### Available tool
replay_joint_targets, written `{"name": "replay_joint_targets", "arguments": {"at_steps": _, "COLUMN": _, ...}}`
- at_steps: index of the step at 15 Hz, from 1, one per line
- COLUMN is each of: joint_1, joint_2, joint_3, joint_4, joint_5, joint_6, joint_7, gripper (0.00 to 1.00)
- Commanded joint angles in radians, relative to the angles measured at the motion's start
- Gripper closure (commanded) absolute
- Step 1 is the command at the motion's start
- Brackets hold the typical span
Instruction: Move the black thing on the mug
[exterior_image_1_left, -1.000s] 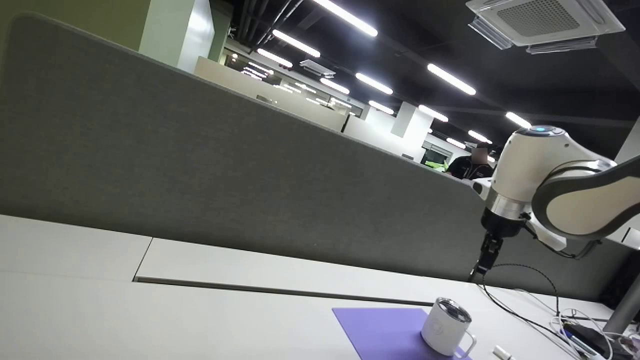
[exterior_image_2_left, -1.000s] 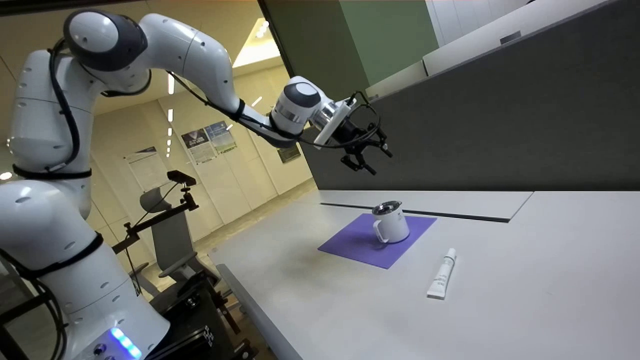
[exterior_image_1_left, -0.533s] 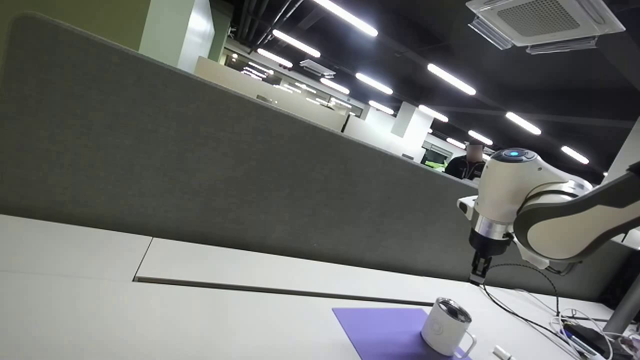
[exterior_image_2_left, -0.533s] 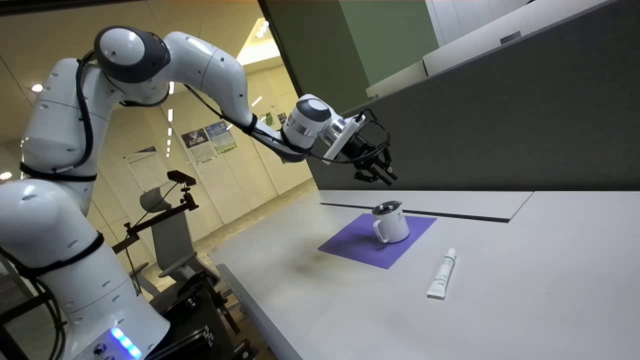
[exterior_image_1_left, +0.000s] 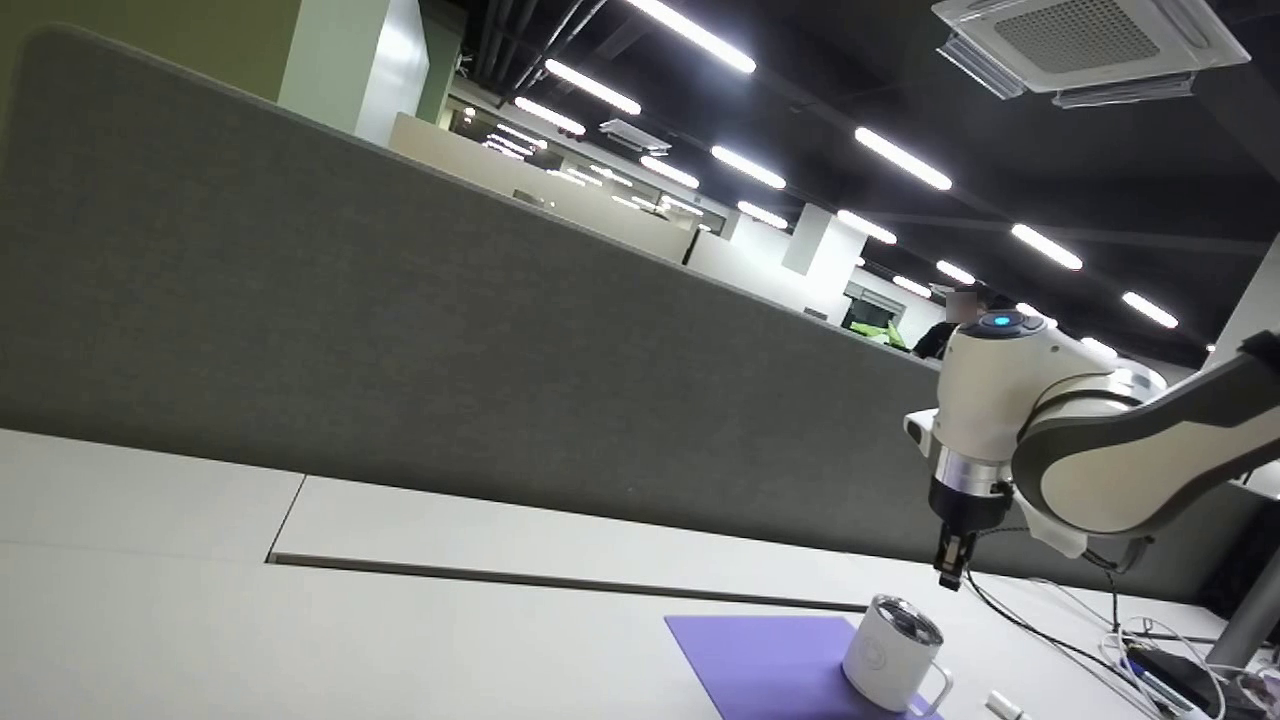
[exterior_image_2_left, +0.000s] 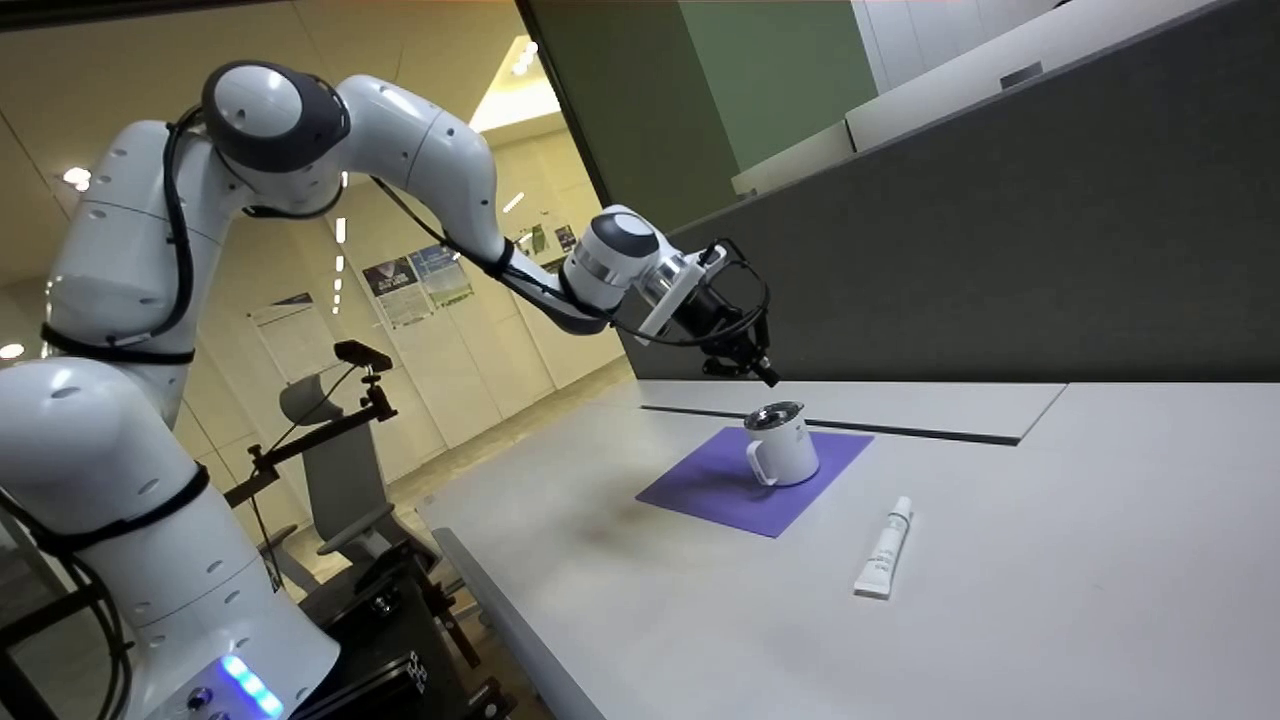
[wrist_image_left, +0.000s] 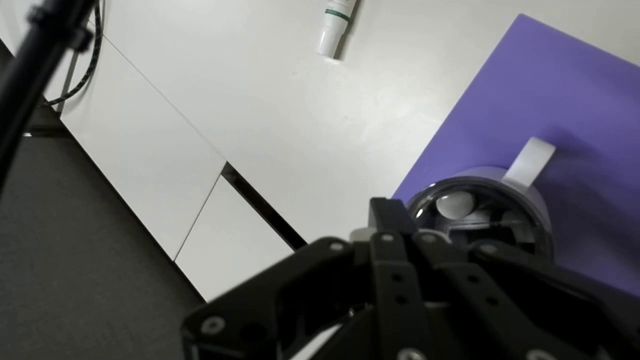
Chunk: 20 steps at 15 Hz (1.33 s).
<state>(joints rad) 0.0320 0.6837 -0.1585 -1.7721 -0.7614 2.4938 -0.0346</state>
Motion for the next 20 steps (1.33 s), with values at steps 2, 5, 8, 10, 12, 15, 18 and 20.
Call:
{"name": "replay_joint_targets", "arguments": {"at_steps": 2, "joint_1": 0.002, "joint_2": 0.014, "joint_3": 0.003, "joint_4": -0.012, "joint_5": 0.021, "joint_6": 0.044, "joint_7": 0.081, "gripper": 1.00}}
{"name": "replay_joint_targets", "arguments": {"at_steps": 5, "joint_1": 0.007, "joint_2": 0.027, "joint_3": 0.000, "joint_4": -0.019, "joint_5": 0.041, "joint_6": 0.087, "joint_7": 0.108, "gripper": 1.00}}
{"name": "replay_joint_targets", "arguments": {"at_steps": 8, "joint_1": 0.015, "joint_2": 0.037, "joint_3": -0.012, "joint_4": -0.026, "joint_5": 0.054, "joint_6": 0.125, "joint_7": 0.121, "gripper": 1.00}}
{"name": "replay_joint_targets", "arguments": {"at_steps": 10, "joint_1": 0.018, "joint_2": 0.046, "joint_3": -0.016, "joint_4": -0.025, "joint_5": 0.069, "joint_6": 0.138, "joint_7": 0.121, "gripper": 1.00}}
{"name": "replay_joint_targets", "arguments": {"at_steps": 12, "joint_1": 0.022, "joint_2": 0.051, "joint_3": -0.023, "joint_4": -0.028, "joint_5": 0.076, "joint_6": 0.160, "joint_7": 0.127, "gripper": 1.00}}
{"name": "replay_joint_targets", "arguments": {"at_steps": 15, "joint_1": 0.030, "joint_2": 0.057, "joint_3": -0.036, "joint_4": -0.030, "joint_5": 0.085, "joint_6": 0.192, "joint_7": 0.132, "gripper": 1.00}}
{"name": "replay_joint_targets", "arguments": {"at_steps": 18, "joint_1": 0.040, "joint_2": 0.066, "joint_3": -0.050, "joint_4": -0.038, "joint_5": 0.086, "joint_6": 0.228, "joint_7": 0.135, "gripper": 1.00}}
{"name": "replay_joint_targets", "arguments": {"at_steps": 20, "joint_1": 0.044, "joint_2": 0.068, "joint_3": -0.052, "joint_4": -0.045, "joint_5": 0.099, "joint_6": 0.235, "joint_7": 0.133, "gripper": 1.00}}
